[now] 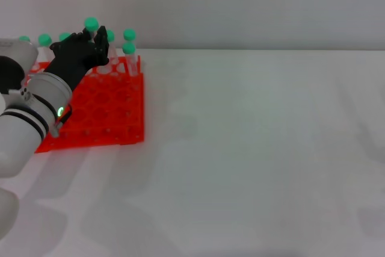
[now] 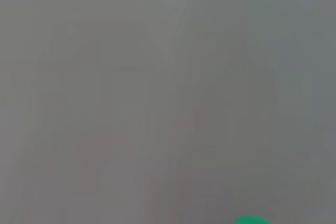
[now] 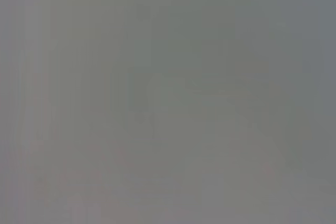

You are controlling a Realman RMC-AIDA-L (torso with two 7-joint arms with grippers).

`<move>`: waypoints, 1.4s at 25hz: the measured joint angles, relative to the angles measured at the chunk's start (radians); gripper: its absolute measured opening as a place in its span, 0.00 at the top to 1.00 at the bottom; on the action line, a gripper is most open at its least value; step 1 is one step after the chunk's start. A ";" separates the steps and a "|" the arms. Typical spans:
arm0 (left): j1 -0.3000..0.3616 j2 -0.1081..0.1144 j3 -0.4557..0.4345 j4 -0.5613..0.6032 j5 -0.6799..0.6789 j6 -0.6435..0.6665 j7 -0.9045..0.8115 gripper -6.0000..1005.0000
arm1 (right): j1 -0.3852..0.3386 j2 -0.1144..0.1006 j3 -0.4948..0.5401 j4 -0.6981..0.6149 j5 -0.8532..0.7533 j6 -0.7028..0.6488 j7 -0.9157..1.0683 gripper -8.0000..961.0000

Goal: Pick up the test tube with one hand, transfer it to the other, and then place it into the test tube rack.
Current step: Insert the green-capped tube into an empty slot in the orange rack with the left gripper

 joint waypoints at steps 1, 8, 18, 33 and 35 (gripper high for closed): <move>-0.003 0.000 0.000 0.000 0.000 0.010 0.000 0.75 | 0.000 0.000 0.000 0.000 0.000 -0.001 0.000 0.13; -0.008 -0.003 -0.001 0.002 0.007 0.022 0.000 0.77 | 0.002 0.000 0.003 0.010 0.001 -0.004 0.000 0.13; 0.030 -0.005 -0.001 -0.062 0.009 0.006 0.000 0.78 | 0.001 -0.002 0.004 0.011 0.002 -0.016 0.000 0.13; 0.130 -0.006 0.027 -0.172 0.010 0.019 -0.014 0.78 | -0.007 -0.003 0.004 0.012 0.001 -0.017 -0.002 0.13; 0.130 -0.006 0.028 -0.167 0.010 0.020 -0.014 0.78 | -0.007 -0.003 0.004 0.012 0.001 -0.017 -0.002 0.13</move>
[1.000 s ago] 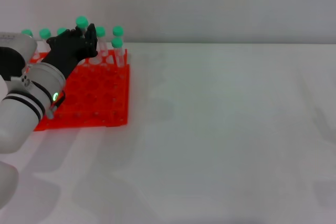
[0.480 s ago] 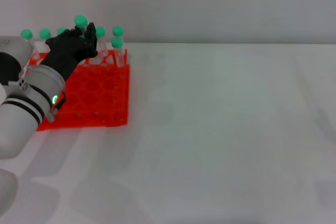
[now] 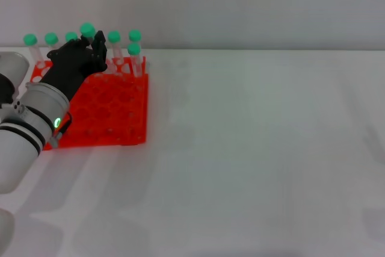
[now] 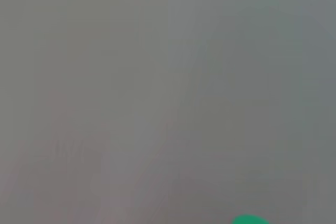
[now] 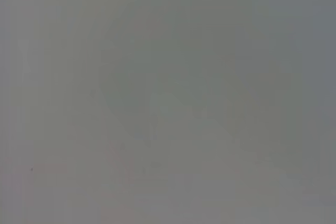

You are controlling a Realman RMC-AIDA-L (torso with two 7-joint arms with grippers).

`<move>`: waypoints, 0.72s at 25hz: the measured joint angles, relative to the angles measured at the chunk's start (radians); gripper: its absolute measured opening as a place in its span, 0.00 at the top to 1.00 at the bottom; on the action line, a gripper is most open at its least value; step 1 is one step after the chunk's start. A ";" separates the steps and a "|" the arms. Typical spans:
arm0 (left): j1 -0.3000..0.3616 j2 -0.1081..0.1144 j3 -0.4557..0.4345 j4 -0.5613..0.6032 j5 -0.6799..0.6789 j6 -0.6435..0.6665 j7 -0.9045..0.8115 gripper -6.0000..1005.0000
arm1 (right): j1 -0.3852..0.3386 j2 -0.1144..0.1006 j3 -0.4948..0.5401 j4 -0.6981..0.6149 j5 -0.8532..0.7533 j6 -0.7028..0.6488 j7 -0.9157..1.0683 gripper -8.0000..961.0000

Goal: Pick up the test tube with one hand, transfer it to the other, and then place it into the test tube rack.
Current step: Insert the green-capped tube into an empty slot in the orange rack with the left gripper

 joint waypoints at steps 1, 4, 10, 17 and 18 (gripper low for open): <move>-0.001 0.000 0.000 0.004 0.000 0.001 0.001 0.78 | 0.000 0.000 0.000 0.000 0.000 0.000 0.000 0.13; -0.009 0.000 0.000 0.020 0.002 0.005 0.001 0.78 | 0.000 0.001 0.000 0.000 -0.001 0.001 0.000 0.13; -0.013 0.001 0.000 0.025 0.013 0.014 0.000 0.78 | 0.000 0.001 -0.001 0.000 -0.003 0.004 0.000 0.13; -0.037 0.002 0.000 0.034 0.022 0.057 0.000 0.78 | 0.002 0.002 -0.003 0.000 -0.003 0.005 0.000 0.13; -0.048 0.002 0.000 0.046 0.025 0.062 0.000 0.77 | 0.004 0.002 -0.005 0.000 -0.003 0.004 0.000 0.13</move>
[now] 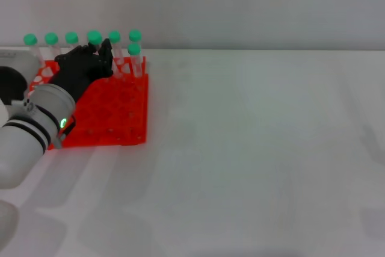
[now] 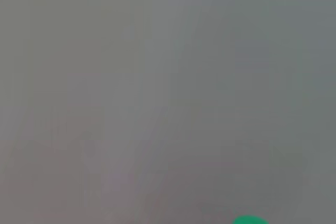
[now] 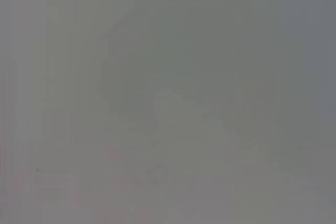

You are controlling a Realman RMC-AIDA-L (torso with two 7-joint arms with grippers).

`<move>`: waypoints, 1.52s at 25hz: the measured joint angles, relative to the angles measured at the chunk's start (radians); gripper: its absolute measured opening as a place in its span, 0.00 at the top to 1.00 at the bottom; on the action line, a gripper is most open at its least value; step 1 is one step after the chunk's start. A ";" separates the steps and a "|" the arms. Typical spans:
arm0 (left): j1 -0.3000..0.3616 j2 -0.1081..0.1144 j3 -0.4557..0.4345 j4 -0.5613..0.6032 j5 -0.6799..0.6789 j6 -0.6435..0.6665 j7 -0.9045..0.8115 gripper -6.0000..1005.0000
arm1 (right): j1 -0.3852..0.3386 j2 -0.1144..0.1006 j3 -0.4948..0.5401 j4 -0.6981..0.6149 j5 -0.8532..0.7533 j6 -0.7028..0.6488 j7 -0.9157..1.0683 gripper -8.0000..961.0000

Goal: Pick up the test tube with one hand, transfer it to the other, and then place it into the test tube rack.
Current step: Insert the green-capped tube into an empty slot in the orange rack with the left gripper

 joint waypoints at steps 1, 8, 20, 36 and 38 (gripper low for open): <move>-0.011 0.000 0.000 0.009 0.001 0.002 0.000 0.77 | 0.001 0.000 -0.002 0.000 0.000 -0.001 0.000 0.13; -0.096 0.001 0.000 0.055 0.009 0.089 -0.001 0.77 | 0.004 0.001 -0.007 0.002 -0.004 -0.005 0.000 0.13; -0.102 -0.001 0.000 0.056 0.055 0.124 0.002 0.77 | 0.003 0.000 0.002 0.012 -0.004 -0.005 0.000 0.13; -0.050 -0.005 -0.007 0.065 0.060 0.112 0.002 0.74 | -0.003 -0.002 0.002 0.012 -0.005 -0.002 0.000 0.13; -0.029 -0.005 -0.009 0.047 0.059 0.109 0.001 0.68 | -0.003 -0.002 0.003 0.012 -0.005 -0.003 0.000 0.13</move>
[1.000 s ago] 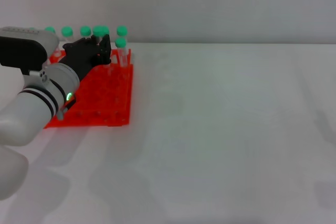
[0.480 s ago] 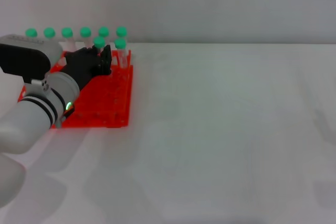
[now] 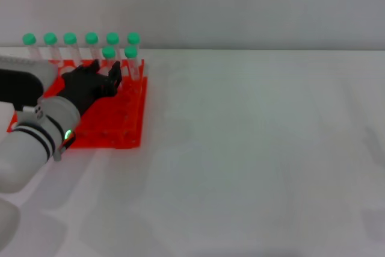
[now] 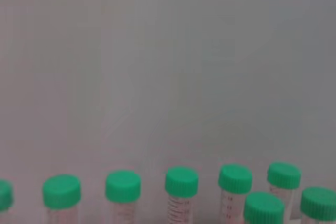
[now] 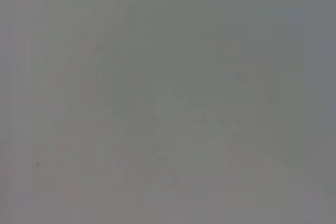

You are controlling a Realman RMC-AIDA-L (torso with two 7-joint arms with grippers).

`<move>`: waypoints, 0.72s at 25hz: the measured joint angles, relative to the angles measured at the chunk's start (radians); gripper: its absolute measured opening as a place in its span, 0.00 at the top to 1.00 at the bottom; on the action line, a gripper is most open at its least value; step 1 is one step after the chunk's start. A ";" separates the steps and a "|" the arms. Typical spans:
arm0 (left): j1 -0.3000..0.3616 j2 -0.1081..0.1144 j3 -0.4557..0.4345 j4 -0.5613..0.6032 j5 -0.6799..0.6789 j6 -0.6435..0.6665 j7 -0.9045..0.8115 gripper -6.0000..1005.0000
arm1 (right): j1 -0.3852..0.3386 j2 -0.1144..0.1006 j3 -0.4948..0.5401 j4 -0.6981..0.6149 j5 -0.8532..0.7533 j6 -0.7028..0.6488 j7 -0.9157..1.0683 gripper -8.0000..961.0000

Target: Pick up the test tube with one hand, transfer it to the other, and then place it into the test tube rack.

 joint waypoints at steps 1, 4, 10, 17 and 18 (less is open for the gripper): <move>0.014 0.000 -0.001 -0.013 -0.001 -0.003 0.000 0.65 | 0.000 0.000 0.000 0.000 0.000 0.000 0.000 0.13; 0.073 0.000 -0.002 -0.048 -0.001 -0.049 0.002 0.56 | 0.000 0.000 0.001 0.000 0.001 0.000 -0.002 0.13; 0.251 -0.002 -0.017 -0.049 -0.076 -0.331 0.000 0.42 | -0.002 0.000 0.001 0.001 0.001 -0.001 -0.056 0.13; 0.399 -0.014 -0.007 0.085 -0.265 -0.687 -0.019 0.24 | 0.012 0.004 0.000 0.009 0.001 -0.036 -0.061 0.13; 0.404 -0.015 -0.007 0.110 -0.276 -0.711 -0.028 0.24 | 0.016 0.004 0.000 0.013 0.001 -0.042 -0.061 0.13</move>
